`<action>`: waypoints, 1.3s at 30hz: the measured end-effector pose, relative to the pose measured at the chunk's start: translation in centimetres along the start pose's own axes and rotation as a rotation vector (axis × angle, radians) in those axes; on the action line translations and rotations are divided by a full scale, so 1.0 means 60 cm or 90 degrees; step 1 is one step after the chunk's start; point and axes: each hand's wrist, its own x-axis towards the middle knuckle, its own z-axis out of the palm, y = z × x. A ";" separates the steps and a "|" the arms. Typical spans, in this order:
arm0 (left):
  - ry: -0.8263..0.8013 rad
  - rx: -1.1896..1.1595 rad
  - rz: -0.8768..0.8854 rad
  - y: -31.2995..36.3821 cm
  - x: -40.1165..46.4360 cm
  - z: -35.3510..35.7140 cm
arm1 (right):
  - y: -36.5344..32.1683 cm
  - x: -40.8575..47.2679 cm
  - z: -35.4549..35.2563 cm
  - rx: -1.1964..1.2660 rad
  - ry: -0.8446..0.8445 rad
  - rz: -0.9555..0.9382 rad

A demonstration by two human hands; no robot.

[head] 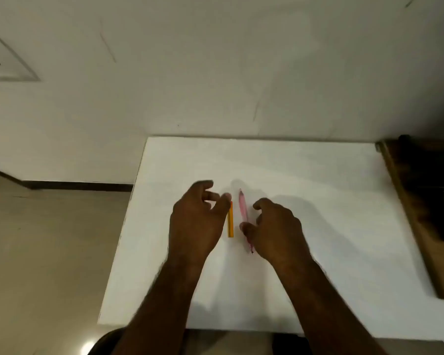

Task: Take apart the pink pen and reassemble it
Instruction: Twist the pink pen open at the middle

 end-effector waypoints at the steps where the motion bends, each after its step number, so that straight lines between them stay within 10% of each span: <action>1: 0.011 -0.004 0.002 0.002 0.010 0.002 | -0.003 0.007 0.006 -0.024 0.006 -0.011; 6: -0.008 -0.060 -0.060 0.005 0.036 0.017 | -0.012 0.021 0.022 -0.061 0.024 -0.006; 25: -0.218 -0.202 -0.047 0.031 0.027 0.033 | 0.011 0.047 -0.081 0.644 0.046 0.031; 39: -0.288 -0.166 -0.041 0.032 0.018 0.045 | 0.005 0.057 -0.057 0.704 0.165 0.057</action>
